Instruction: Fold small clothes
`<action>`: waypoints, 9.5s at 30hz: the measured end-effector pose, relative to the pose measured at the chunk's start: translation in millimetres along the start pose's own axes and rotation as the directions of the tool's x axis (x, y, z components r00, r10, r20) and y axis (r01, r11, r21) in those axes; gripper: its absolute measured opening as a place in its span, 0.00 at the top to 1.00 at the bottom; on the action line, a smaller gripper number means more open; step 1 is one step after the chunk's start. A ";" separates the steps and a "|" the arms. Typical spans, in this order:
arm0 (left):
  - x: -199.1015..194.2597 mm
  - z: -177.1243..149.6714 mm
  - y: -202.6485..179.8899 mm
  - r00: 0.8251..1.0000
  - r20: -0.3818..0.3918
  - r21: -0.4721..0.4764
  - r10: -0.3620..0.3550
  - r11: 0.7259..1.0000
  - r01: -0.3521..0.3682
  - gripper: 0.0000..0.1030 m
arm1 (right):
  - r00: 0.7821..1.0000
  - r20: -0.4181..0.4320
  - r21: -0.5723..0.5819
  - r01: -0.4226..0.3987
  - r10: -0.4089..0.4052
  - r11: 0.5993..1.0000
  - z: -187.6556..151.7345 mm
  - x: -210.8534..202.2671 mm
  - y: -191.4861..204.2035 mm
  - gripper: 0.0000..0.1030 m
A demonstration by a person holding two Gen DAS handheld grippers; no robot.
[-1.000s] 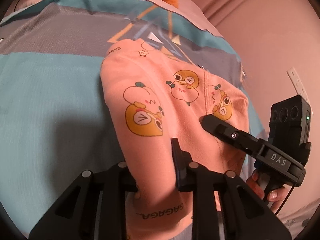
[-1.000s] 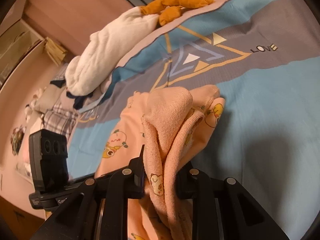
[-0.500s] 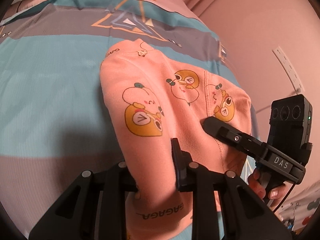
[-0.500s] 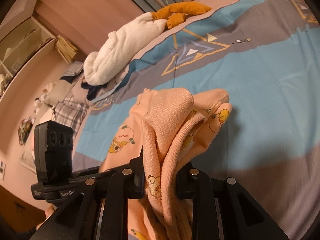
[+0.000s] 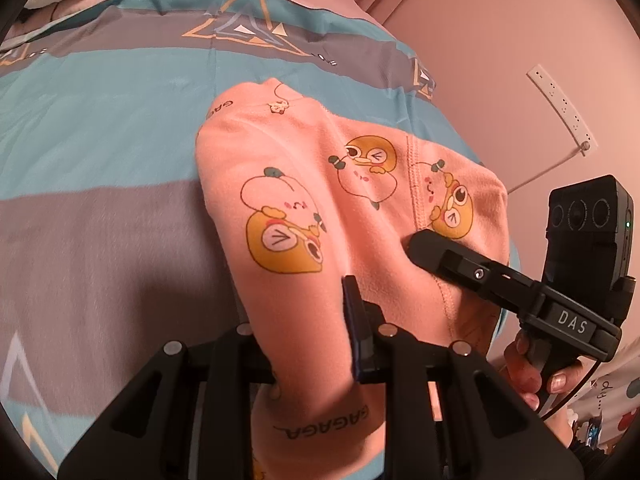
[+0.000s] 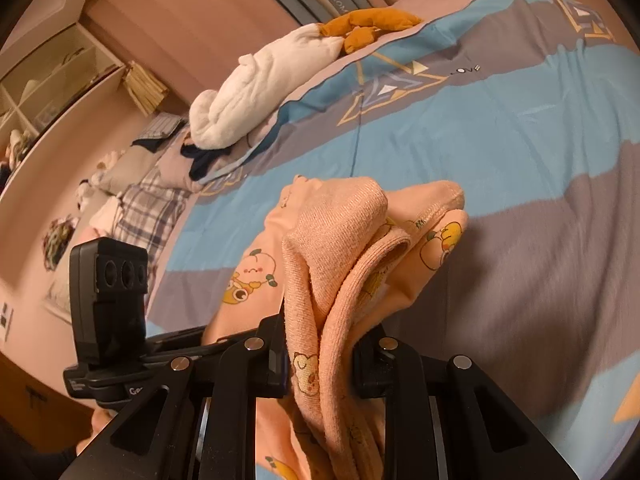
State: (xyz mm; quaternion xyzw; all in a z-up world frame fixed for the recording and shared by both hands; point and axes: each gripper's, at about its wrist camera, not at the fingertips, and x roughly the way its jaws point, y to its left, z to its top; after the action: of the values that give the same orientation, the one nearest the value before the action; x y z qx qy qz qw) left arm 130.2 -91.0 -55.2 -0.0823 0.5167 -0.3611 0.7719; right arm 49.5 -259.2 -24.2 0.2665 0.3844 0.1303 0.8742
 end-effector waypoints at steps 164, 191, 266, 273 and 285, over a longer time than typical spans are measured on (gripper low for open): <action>-113.2 20.5 150.6 0.876 0.309 -0.160 0.371 0.928 -0.337 0.76 | 0.976 -0.113 -0.386 -0.216 0.186 0.897 29.4 155.4 167.6 0.77; -87.3 48.2 198.1 0.881 0.252 -0.195 0.400 0.913 -0.359 0.76 | 0.975 -0.157 -0.367 -0.205 0.157 0.907 45.8 211.4 161.5 0.77; -47.5 65.2 227.7 0.862 0.139 -0.209 0.488 0.865 -0.456 0.59 | 0.970 -0.240 -0.271 -0.045 -0.023 0.962 61.9 259.2 114.9 0.77; -48.7 64.4 230.7 0.854 0.134 -0.219 0.503 0.855 -0.469 0.47 | 0.969 -0.240 -0.288 -0.020 -0.052 0.957 61.5 260.5 116.3 0.74; -49.3 63.6 233.6 0.830 0.132 -0.219 0.542 0.832 -0.509 0.32 | 0.968 -0.227 -0.340 0.023 -0.106 0.940 61.8 261.0 116.7 0.66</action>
State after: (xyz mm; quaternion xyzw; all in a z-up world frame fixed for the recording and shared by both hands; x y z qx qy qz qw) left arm 285.0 94.5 -106.8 -0.0377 0.4734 -0.0779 0.8766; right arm 267.6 -72.7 -80.6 0.0835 0.4688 0.1964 0.8571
